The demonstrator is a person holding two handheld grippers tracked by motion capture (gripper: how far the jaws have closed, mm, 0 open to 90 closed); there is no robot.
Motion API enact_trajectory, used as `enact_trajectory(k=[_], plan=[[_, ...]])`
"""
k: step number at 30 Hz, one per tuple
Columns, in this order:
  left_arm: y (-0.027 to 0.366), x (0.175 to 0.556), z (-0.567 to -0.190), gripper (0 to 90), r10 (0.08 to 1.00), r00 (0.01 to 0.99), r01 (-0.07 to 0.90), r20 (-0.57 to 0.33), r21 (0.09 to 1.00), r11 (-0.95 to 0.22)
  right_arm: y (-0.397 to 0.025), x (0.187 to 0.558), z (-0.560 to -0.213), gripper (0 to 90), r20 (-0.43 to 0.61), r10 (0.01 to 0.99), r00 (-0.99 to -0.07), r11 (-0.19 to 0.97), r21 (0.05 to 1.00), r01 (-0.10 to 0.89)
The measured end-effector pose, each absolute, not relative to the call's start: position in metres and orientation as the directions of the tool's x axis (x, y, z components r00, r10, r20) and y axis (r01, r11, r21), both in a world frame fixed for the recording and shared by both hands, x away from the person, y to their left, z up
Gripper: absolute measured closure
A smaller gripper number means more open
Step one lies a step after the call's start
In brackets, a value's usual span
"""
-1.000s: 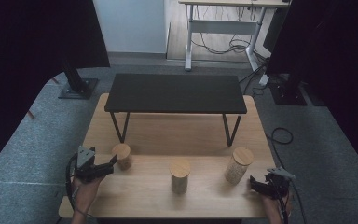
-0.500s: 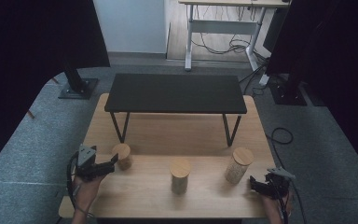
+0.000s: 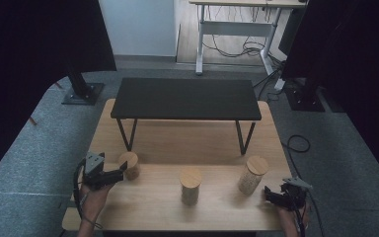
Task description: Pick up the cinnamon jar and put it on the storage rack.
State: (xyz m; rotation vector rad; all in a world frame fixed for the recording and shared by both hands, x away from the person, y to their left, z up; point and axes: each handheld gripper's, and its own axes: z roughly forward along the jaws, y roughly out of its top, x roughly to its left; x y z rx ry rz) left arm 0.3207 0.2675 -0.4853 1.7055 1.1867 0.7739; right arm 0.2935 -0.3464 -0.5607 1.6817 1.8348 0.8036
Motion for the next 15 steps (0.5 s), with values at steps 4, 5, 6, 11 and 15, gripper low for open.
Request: enact_trajectory(k=[4,5,6,11,15], plan=[[0.2669,0.3212,-0.4847,5.2,0.939,0.345,0.379,0.001,0.915,-0.14,-0.3464,0.2935,-0.5607,6.8,0.016,0.995,-0.094,0.053,0.725,0.687],[0.2667,0.3214,-0.4845,5.2,0.938,0.345,0.379,0.001,0.915,-0.141,-0.3464,0.2935,-0.5607,6.8,0.016,0.995,-0.094,0.053,0.725,0.687],[0.2665,0.3216,-0.4843,5.2,0.938,0.346,0.378,0.002,0.915,-0.142,-0.3464,0.2935,-0.5607,6.8,0.016,0.995,-0.094,0.053,0.725,0.687],[0.2648,0.3231,-0.4835,5.2,0.937,0.349,0.376,0.005,0.915,-0.145,-0.3464,0.2935,-0.5607,6.8,0.016,0.995,-0.094,0.053,0.725,0.687],[0.2632,0.3242,-0.4835,5.2,0.936,0.352,0.374,0.006,0.916,-0.146,-0.3464,0.2935,-0.5607,6.8,0.016,0.995,-0.094,0.053,0.725,0.687]])
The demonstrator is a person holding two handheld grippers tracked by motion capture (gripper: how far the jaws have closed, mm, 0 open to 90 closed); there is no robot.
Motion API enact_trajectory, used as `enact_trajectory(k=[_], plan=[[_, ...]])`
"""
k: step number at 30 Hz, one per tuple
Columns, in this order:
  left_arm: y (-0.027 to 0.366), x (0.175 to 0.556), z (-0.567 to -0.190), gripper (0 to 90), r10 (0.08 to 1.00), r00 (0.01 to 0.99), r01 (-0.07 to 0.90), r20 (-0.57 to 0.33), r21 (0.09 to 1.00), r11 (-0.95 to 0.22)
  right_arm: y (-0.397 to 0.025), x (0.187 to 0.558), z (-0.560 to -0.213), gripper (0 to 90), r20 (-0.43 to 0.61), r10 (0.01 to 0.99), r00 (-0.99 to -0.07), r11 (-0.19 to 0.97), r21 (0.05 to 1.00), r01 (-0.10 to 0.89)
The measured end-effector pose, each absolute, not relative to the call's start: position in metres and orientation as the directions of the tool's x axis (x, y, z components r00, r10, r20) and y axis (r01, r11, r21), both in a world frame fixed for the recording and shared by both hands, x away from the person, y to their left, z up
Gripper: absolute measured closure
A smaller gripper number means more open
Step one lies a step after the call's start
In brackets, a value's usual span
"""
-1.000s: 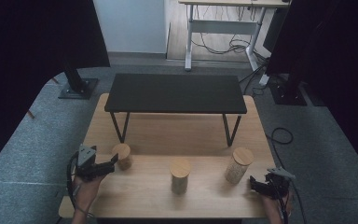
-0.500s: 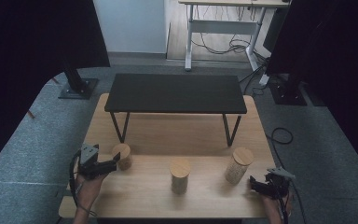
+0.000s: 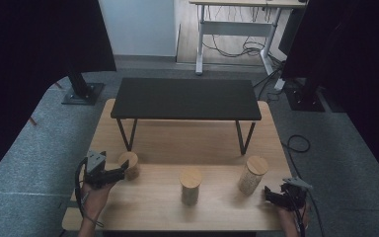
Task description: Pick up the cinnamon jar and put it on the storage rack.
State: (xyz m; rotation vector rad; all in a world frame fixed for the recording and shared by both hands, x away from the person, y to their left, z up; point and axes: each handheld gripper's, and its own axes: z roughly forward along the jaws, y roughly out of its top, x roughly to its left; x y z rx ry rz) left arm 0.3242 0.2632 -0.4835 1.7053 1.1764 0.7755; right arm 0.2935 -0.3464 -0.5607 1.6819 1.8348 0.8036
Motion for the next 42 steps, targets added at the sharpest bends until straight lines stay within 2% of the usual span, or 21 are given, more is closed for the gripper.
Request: enact_trajectory(k=[42], plan=[[0.25,0.335,-0.485,5.2,0.93,0.367,0.373,-0.012,0.918,-0.135,-0.346,0.293,-0.561,6.7,0.016,0.995,-0.096,0.054,0.725,0.687]])
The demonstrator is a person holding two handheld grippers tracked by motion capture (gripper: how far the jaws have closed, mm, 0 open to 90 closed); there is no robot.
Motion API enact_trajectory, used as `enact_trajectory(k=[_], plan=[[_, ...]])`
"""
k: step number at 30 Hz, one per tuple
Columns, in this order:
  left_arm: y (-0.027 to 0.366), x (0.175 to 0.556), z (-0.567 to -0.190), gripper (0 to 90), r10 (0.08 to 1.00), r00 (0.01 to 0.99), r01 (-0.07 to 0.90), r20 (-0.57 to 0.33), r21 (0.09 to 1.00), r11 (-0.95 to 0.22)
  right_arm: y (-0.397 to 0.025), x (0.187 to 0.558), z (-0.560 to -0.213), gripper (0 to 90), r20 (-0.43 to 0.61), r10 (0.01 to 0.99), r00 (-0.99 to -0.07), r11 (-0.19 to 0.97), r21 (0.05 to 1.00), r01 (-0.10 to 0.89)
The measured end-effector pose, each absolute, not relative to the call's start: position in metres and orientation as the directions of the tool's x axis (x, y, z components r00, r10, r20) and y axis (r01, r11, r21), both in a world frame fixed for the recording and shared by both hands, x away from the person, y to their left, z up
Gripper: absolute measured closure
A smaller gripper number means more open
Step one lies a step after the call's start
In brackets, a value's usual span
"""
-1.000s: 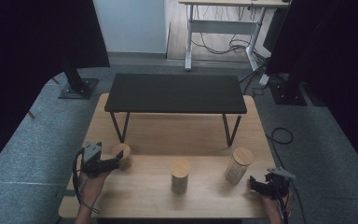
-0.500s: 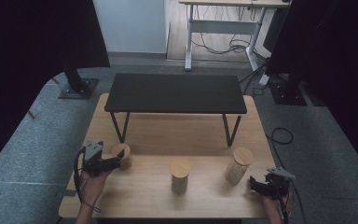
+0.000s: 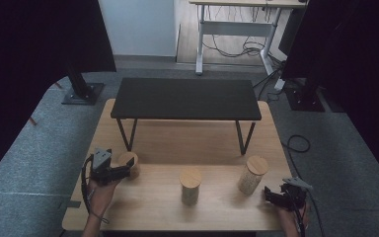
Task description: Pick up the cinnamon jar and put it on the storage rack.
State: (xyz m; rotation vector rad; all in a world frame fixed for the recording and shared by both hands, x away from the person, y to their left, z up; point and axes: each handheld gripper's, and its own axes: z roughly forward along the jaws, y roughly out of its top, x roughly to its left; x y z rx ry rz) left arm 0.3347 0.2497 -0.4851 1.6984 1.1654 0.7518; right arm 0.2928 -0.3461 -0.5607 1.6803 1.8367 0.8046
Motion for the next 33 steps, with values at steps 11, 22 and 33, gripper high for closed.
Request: enact_trajectory(k=[11,22,33], plan=[[0.247,0.3378,-0.4871,5.3,0.931,0.365,0.373,-0.021,0.919,-0.125,-0.3461,0.2928,-0.5607,6.8,0.016,0.995,-0.096,0.054,0.725,0.687],[0.2439,0.3409,-0.4904,5.3,0.932,0.362,0.371,-0.023,0.92,-0.122,-0.3461,0.2928,-0.5607,6.7,0.016,0.995,-0.096,0.054,0.725,0.687],[0.2421,0.3431,-0.4929,5.5,0.932,0.361,0.371,-0.02,0.92,-0.123,-0.3461,0.2928,-0.5607,6.8,0.016,0.995,-0.096,0.055,0.725,0.687]])
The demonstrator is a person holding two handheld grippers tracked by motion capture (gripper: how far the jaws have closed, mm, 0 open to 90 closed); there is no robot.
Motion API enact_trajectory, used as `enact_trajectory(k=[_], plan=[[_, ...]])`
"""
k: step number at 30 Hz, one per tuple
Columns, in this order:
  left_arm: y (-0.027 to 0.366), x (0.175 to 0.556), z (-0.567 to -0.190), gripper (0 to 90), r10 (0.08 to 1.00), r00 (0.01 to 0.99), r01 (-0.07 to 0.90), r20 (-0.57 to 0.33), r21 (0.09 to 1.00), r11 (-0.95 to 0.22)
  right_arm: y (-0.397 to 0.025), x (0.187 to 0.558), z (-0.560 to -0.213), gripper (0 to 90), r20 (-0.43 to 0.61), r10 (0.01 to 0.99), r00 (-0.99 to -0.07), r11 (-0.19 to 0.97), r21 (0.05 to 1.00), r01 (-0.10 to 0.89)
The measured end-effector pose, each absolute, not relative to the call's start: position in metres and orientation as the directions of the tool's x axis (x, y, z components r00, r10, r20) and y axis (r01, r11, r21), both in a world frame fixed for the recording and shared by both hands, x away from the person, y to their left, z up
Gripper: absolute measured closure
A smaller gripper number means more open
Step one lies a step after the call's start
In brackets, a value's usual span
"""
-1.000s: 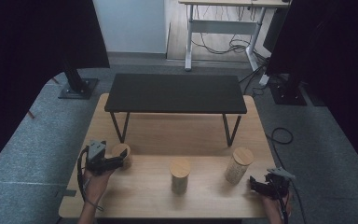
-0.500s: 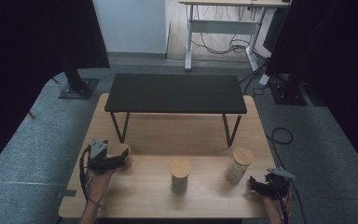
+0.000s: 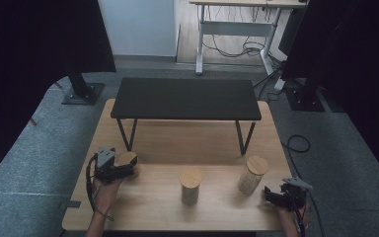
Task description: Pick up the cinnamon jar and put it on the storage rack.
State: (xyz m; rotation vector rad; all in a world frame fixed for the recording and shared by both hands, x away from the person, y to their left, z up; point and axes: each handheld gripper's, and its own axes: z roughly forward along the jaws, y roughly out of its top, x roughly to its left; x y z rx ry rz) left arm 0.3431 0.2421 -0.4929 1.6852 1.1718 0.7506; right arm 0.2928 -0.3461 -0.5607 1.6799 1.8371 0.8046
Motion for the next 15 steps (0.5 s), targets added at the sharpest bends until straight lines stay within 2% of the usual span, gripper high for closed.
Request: enact_trajectory(k=[15], plan=[[0.2369,0.3448,-0.4978,5.7,0.933,0.36,0.372,-0.001,0.917,-0.142,-0.346,0.2928,-0.5607,6.8,0.016,0.995,-0.097,0.055,0.725,0.687]])
